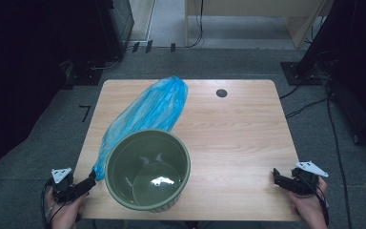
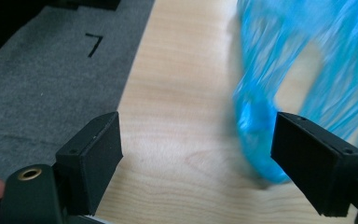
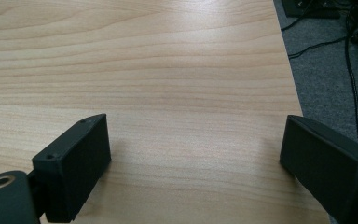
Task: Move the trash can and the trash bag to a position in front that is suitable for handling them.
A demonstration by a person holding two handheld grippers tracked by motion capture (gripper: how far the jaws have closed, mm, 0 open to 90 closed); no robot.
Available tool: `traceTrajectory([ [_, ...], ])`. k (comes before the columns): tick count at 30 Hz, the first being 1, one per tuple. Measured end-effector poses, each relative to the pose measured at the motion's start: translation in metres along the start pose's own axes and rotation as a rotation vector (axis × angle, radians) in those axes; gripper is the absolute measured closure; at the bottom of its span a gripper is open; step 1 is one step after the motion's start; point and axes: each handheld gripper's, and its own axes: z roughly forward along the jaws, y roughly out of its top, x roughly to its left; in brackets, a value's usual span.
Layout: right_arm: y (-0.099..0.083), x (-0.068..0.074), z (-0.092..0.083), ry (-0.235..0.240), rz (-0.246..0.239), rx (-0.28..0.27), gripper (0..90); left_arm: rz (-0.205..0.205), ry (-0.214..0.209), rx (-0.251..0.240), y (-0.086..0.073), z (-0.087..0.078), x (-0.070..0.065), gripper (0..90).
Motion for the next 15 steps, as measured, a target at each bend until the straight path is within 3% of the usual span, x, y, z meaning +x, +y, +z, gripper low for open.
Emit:
traceTrajectory([
  [4,0.000,-0.001,0.000,-0.010,0.018,-0.001,9.4,-0.001,-0.040,-0.021,0.007,-0.010,-0.010,15.9],
  [5,0.000,-0.001,0.000,-0.014,0.018,-0.006,13.6,0.001,-0.057,-0.026,0.008,-0.013,-0.013,15.9],
  [8,-0.002,0.001,-0.005,-0.086,0.012,-0.046,24.4,0.017,-0.107,-0.045,0.011,-0.020,-0.023,16.0],
  [12,-0.003,0.008,-0.012,-0.070,-0.011,-0.084,26.3,0.037,-0.146,-0.055,0.015,-0.026,-0.036,16.0],
  [15,0.001,0.017,-0.021,-0.015,-0.002,-0.109,26.3,0.052,-0.171,-0.054,0.015,-0.030,-0.045,16.0],
])
